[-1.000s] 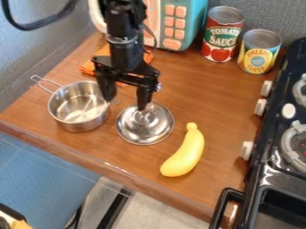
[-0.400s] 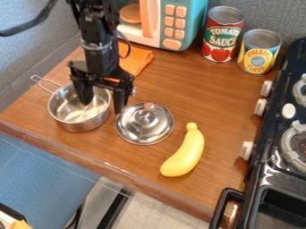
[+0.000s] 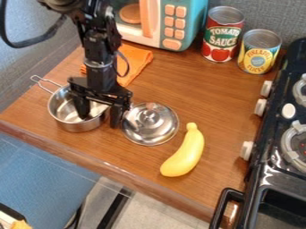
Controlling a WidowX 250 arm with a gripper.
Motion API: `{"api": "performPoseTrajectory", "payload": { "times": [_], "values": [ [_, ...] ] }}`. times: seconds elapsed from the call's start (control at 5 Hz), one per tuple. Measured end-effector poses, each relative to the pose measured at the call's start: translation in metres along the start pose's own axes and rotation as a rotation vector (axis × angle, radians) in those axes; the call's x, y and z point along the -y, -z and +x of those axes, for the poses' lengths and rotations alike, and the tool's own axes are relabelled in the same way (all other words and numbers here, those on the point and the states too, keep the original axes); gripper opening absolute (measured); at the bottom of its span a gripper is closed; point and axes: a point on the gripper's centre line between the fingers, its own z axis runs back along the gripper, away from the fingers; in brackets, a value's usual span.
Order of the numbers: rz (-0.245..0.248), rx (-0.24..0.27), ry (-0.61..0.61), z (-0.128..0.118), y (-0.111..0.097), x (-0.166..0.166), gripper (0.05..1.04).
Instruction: Put the pot on the orange cloth
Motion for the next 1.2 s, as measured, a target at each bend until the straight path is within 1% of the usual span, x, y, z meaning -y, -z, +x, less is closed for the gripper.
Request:
{"api": "performPoseTrajectory", "payload": {
  "times": [0.2,0.4,0.6,0.8,1.0,1.2],
  "values": [
    [-0.006,0.011,0.002,0.002,0.000,0.001,0.657],
    [-0.008,0.008,0.004,0.002,0.001,0.002,0.346],
    [-0.012,0.014,0.018,0.000,-0.002,0.002,0.144],
    [-0.031,0.044,0.039,-0.001,-0.021,0.004,0.080],
    [-0.039,0.056,0.091,0.009,-0.039,0.012,0.078],
    [-0.001,0.111,0.151,0.043,-0.054,0.020,0.078]
  ]
}}
